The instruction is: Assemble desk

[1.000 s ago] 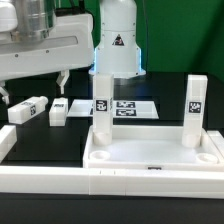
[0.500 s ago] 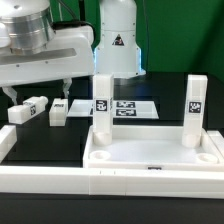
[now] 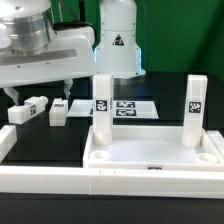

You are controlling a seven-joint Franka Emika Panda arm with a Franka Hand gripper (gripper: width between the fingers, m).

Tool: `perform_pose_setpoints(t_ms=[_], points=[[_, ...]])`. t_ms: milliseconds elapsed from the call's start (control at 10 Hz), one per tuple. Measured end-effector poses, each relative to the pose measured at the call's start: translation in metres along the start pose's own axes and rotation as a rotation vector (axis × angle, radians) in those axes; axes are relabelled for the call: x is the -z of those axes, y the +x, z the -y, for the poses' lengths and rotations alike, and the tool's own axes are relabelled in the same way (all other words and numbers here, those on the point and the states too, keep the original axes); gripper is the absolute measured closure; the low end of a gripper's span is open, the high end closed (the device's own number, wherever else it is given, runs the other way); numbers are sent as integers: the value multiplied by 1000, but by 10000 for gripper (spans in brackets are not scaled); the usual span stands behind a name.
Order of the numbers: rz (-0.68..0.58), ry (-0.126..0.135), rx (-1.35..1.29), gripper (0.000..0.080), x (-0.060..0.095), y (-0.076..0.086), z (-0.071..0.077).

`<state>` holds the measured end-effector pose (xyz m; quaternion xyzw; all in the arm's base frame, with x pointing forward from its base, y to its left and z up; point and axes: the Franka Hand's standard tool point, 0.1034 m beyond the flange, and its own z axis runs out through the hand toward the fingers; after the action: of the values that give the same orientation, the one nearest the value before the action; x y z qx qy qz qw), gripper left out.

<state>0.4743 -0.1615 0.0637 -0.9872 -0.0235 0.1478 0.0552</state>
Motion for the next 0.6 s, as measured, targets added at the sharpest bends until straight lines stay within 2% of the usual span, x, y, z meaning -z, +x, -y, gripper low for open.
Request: perform_pose_setpoints(t_ms=[100, 200, 500, 600], points=[[25, 26, -70, 151, -10, -11, 2], [22, 25, -68, 151, -10, -9, -2], [40, 31, -65, 151, -12, -11, 1], [64, 41, -75, 151, -14, -14, 3]])
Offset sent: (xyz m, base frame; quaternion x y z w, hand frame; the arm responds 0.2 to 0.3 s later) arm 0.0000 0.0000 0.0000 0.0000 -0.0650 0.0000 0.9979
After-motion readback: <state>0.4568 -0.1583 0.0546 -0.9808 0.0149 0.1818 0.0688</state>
